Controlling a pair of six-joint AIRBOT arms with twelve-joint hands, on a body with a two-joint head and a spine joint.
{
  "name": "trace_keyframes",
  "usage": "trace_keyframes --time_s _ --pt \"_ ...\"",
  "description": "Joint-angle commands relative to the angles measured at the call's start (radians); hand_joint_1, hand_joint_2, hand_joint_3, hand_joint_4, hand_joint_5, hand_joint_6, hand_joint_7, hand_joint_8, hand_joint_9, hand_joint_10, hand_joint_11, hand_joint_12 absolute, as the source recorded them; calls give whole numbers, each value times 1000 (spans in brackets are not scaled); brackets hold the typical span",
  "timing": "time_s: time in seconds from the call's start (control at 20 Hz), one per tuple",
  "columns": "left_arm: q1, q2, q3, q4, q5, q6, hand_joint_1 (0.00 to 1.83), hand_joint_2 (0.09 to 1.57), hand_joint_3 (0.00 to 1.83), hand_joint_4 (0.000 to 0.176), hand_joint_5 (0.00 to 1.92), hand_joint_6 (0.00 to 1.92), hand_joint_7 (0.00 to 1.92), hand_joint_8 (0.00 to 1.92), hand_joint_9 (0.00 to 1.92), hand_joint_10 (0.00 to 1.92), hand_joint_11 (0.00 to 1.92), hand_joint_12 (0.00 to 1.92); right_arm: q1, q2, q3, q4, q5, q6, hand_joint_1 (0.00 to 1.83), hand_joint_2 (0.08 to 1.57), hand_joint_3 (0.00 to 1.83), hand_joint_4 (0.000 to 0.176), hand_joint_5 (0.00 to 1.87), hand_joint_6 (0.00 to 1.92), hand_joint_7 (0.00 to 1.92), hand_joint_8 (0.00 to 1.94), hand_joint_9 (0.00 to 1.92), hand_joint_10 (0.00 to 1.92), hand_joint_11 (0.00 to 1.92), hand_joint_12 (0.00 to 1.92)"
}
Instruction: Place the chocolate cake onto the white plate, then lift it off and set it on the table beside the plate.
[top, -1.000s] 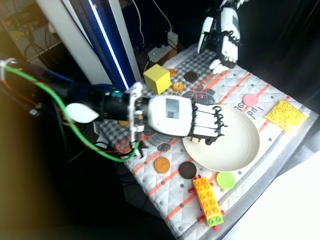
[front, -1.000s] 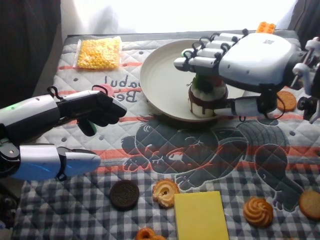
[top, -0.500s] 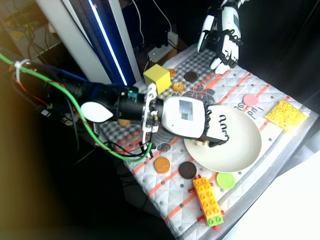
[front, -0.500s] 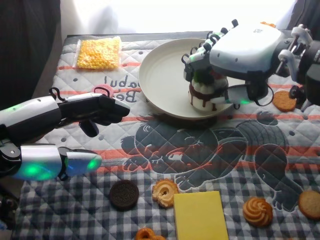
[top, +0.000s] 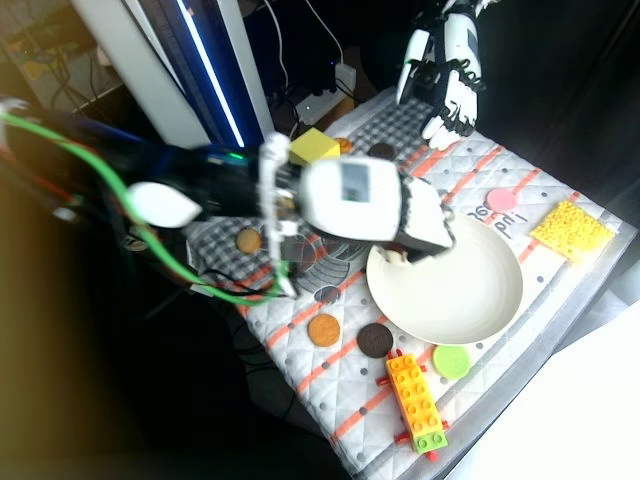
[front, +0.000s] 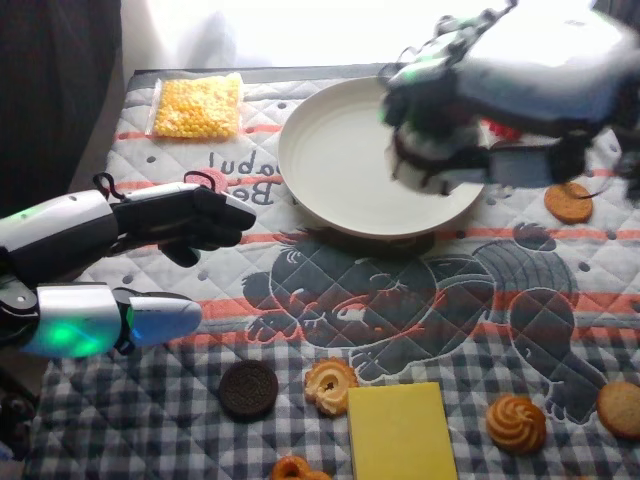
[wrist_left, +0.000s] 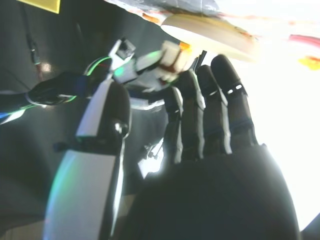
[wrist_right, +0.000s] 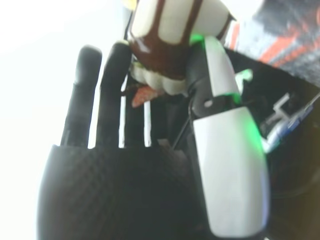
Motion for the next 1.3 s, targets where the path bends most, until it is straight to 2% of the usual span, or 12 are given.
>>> trace_keyframes --time_s 0.0,0.3,0.4,0.5,0.6,0.75,0.85,0.9,0.95,1.0,1.1,1.25 --pt "0 9 -2 -30 -127 -8 904 1294 0 58 156 521 297 288 135 588 0 1172 -5 22 -16 1 147 0 1130 1322 4 0 625 1534 594 1592 479 1644 408 1921" --pt "19 18 -1 -58 -143 -8 939 1293 0 72 212 344 325 167 164 429 0 973 -143 180 -144 -49 211 10 1132 1321 0 0 630 1393 636 1726 568 1864 676 1921" --pt "20 20 -2 -61 -146 -8 951 1280 0 62 217 347 341 166 187 441 0 1093 -190 183 -133 -99 211 121 1173 1312 0 0 623 1298 676 1771 689 1919 801 1921" --pt "20 20 -3 -63 -150 -8 960 1285 0 78 169 352 330 155 129 425 0 797 -220 170 -119 -109 211 160 1176 1308 0 0 610 1310 704 1735 748 1921 862 1921" --pt "20 20 -3 -65 -155 -8 980 1268 0 101 175 341 319 137 136 419 0 862 -262 145 -102 -106 203 175 1188 1286 0 0 647 1261 753 1686 992 1921 1102 1921" --pt "20 26 -5 -72 -169 -8 944 1274 1 79 178 355 342 120 145 443 0 894 -299 121 -89 -86 164 182 1121 1299 4 0 600 1554 704 1476 624 1678 688 1921" --pt "22 29 -6 -78 -180 -8 855 1289 4 80 127 340 340 110 120 415 0 669 -322 123 -87 -60 154 182 893 1167 0 0 48 654 63 710 52 1078 46 1856" --pt "24 32 -7 -80 -185 -8 855 1289 4 80 127 340 340 110 120 415 0 669 -327 128 -90 -55 155 182 893 1167 0 0 48 654 63 710 52 1078 46 1856" --pt "27 35 -8 -83 -191 -8 853 1298 2 66 130 265 335 74 122 340 0 529 -331 140 -100 -54 162 182 777 1064 0 54 1 38 2 61 1 129 1 1777" --pt "33 42 -11 -93 -205 -8 867 1299 0 62 139 214 330 50 134 293 0 543 -332 168 -121 -54 183 182 792 1011 0 67 0 7 0 11 0 25 0 1734" --pt "37 51 -16 -98 -215 -8 805 1299 1 60 130 175 313 27 156 257 0 630 -336 212 -154 -54 230 182 662 1003 0 132 0 0 0 0 0 0 0 655" --pt "51 61 -21 -112 -225 -7 777 1293 0 69 105 119 229 2 121 207 0 716 -347 282 -201 -54 322 182 635 922 0 96 0 0 0 0 0 0 0 470"
